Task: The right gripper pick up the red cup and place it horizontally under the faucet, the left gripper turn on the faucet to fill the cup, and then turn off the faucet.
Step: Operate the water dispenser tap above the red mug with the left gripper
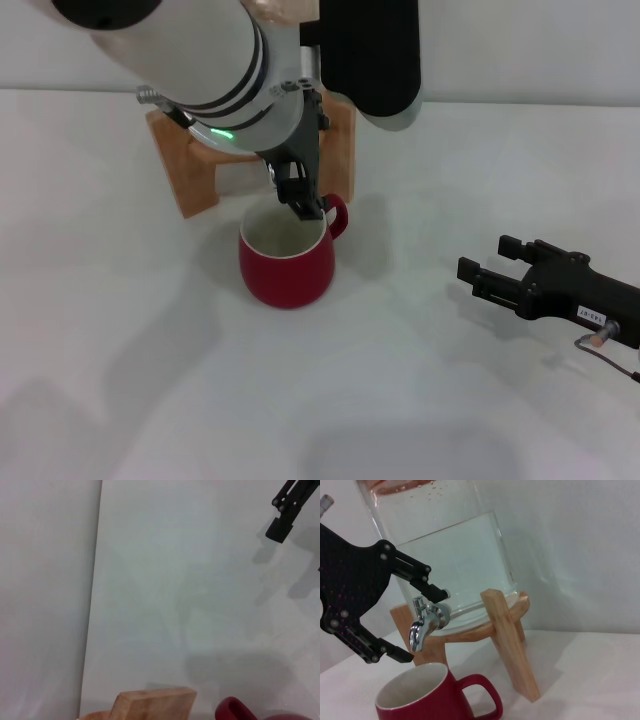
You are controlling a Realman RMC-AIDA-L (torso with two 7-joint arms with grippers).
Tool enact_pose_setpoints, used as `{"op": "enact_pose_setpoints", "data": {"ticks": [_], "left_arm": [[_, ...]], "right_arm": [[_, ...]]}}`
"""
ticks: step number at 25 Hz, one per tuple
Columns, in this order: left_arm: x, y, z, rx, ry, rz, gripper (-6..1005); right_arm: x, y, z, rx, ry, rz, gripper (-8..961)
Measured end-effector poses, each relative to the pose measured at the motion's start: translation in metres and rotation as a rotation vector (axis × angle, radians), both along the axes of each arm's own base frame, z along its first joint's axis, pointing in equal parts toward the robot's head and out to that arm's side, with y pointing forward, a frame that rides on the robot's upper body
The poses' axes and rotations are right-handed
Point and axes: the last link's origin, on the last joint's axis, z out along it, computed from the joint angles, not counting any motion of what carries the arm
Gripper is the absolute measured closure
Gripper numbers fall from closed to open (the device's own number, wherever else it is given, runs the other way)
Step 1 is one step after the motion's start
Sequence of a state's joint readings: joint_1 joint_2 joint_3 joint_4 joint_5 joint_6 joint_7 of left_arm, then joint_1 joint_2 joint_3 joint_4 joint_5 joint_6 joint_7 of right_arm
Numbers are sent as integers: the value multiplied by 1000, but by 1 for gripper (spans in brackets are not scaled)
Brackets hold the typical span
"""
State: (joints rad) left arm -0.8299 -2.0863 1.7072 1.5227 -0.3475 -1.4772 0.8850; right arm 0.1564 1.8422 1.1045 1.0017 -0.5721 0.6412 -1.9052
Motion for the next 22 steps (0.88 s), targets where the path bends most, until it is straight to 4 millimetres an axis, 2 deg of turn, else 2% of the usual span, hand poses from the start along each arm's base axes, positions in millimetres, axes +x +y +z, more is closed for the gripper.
{"op": "enact_pose_setpoints", "data": {"ticks": [16,22], "left_arm": [[0,2,1,25,7,-3,119],[6,-8,-5,4,8,-40,119]], "right_arm": [[1,0,0,0,0,-2,185],[1,-1,1,-3,3,4,185]]}}
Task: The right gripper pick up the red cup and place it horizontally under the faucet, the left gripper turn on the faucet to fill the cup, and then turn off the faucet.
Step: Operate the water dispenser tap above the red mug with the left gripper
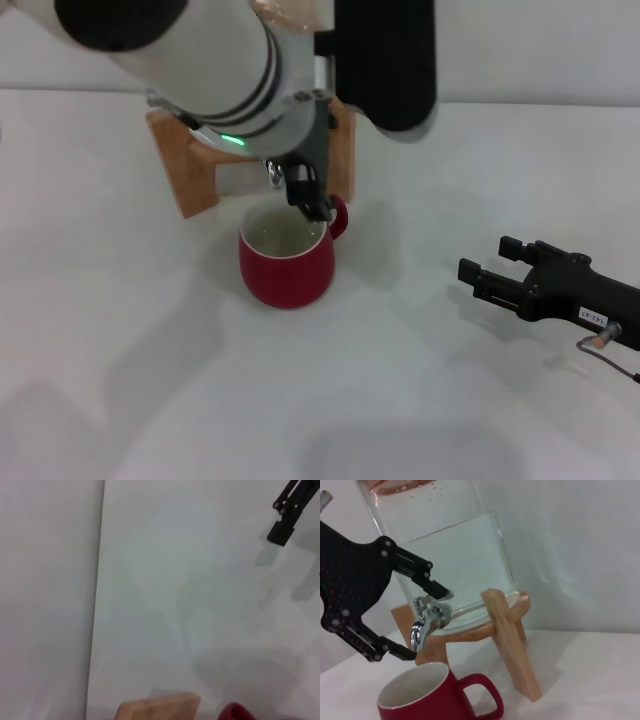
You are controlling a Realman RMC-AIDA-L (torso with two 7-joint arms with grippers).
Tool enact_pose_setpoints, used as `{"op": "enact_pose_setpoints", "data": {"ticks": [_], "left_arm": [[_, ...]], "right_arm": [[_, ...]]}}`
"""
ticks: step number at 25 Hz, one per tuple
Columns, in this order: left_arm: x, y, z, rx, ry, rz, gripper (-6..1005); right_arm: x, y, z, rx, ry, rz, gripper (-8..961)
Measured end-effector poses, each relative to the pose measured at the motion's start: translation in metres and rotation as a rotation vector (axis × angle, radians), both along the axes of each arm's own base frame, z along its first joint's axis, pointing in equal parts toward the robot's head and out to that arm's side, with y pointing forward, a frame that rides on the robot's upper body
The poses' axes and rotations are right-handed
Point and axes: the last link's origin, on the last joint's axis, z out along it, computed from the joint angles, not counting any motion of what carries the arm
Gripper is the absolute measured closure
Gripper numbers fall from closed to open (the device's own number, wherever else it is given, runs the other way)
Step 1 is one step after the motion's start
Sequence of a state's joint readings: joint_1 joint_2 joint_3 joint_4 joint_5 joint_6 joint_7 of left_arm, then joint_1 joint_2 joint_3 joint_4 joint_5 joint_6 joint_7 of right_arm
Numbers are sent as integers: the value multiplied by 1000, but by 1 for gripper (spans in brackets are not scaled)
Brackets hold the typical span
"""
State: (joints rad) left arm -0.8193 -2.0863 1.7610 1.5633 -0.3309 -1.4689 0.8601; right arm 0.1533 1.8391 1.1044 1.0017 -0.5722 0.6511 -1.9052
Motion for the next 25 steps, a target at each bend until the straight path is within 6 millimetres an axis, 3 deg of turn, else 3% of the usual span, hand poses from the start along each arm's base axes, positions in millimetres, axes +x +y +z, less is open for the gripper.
{"op": "enact_pose_setpoints", "data": {"ticks": [8,15,23,25], "left_arm": [[7,-19,3,-19,-65,-31,119],[-27,-31,27,43,-231,98,119],[-59,-39,59,85,-553,270,119],[-78,-42,73,99,-680,350,119]], "right_arm": [[1,-2,1,-5,1,5,185],[-3,-6,1,-25,7,60,185],[-5,-8,1,-29,21,73,185],[-5,-8,1,-28,23,74,185]]}}
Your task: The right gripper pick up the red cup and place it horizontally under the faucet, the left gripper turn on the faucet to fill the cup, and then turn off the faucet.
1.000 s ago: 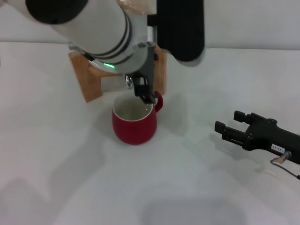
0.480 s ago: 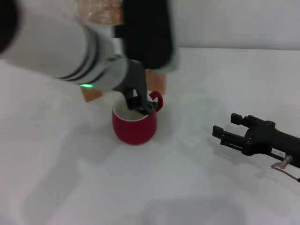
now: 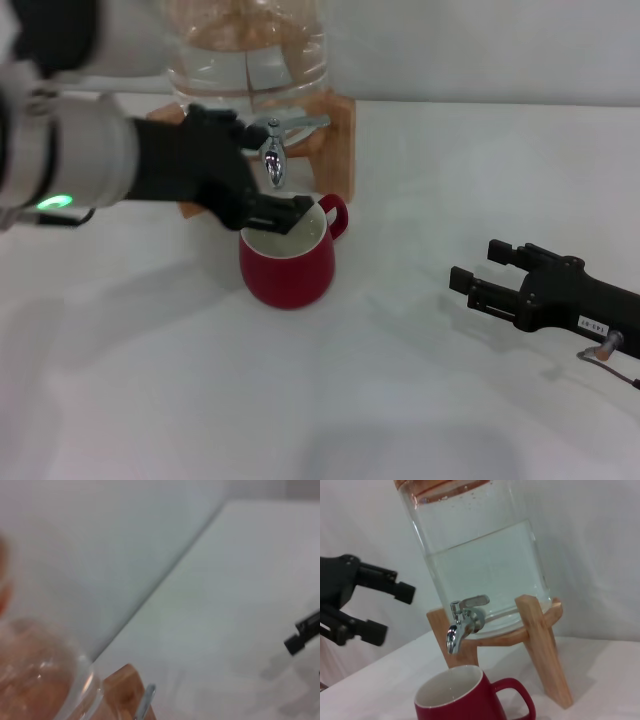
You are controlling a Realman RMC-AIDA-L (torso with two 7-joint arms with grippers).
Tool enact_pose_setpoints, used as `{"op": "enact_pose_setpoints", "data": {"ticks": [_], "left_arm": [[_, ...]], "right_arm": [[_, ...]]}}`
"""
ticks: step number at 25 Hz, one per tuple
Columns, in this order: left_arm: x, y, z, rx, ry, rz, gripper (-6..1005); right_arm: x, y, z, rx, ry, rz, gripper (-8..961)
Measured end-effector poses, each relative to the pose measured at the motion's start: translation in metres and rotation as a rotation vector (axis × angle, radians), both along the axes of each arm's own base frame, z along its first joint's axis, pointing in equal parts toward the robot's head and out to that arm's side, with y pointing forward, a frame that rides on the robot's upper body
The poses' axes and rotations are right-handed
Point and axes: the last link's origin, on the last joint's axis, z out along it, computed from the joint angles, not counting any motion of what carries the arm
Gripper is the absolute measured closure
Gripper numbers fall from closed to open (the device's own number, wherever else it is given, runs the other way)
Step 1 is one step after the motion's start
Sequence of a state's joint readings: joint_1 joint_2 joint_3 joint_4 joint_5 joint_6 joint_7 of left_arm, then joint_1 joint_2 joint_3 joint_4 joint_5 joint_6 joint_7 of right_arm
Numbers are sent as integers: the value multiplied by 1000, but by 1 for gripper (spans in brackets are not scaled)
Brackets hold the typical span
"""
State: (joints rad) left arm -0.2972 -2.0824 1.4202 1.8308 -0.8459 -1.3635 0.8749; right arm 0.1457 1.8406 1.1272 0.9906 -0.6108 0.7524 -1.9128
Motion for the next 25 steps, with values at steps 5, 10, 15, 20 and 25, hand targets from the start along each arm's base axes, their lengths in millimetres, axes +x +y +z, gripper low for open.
{"op": "enact_pose_setpoints", "data": {"ticks": [5,10,15,20,25], "left_arm": [[-33,-8,16,-22,-248,104,119],[-71,-14,26,-23,-497,219,119],[-123,-14,33,23,-726,355,119],[-169,-18,36,81,-877,446,119],[-194,-26,25,94,-859,465,119]], "right_arm": [[-1,2,2,9,6,0,185],[-2,4,4,15,7,6,185],[-5,4,6,27,19,27,185],[-9,4,8,41,39,67,185],[-10,0,5,74,77,114,185]]}}
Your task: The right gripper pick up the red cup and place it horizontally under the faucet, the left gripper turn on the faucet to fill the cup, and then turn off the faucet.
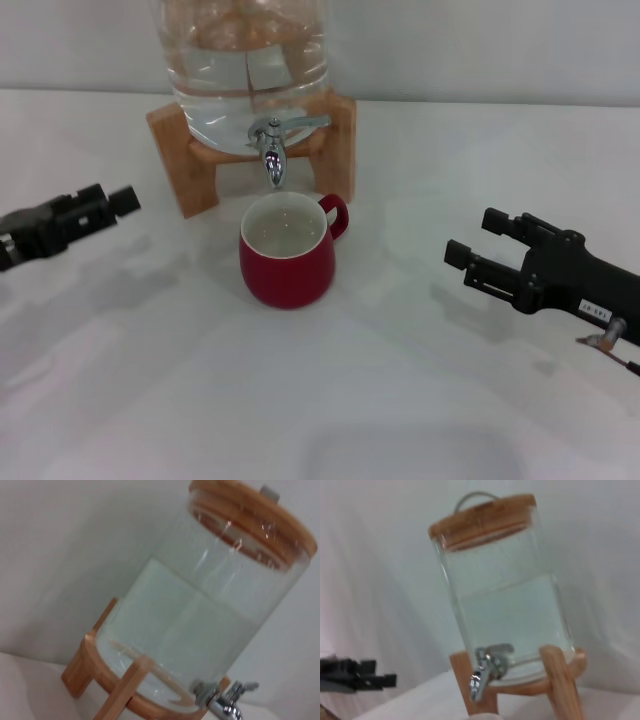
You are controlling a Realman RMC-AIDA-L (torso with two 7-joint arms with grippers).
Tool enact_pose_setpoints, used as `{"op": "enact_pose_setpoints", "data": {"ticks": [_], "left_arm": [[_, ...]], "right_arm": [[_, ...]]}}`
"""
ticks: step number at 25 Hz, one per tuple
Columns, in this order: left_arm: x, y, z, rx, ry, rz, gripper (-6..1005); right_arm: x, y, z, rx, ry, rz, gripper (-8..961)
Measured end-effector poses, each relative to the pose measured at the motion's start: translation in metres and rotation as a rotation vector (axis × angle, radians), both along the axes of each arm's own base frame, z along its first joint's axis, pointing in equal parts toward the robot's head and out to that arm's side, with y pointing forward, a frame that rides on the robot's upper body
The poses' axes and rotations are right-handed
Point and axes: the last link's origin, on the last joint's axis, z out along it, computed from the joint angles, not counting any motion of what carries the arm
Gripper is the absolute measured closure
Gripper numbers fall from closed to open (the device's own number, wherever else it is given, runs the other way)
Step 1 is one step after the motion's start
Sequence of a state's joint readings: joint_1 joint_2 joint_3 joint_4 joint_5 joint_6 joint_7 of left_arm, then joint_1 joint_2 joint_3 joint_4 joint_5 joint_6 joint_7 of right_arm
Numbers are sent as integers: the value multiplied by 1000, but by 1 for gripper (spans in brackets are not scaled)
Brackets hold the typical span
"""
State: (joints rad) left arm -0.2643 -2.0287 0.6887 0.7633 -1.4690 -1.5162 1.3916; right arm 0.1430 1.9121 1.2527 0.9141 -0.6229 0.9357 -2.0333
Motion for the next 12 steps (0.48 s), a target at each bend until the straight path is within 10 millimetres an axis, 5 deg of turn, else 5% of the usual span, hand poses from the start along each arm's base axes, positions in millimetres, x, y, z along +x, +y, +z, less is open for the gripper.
{"op": "enact_pose_setpoints", "data": {"ticks": [12], "left_arm": [[-10,-3,-37,7,75,-8,119]], "right_arm": [[2,-10,-8,33,23,40,185]]}}
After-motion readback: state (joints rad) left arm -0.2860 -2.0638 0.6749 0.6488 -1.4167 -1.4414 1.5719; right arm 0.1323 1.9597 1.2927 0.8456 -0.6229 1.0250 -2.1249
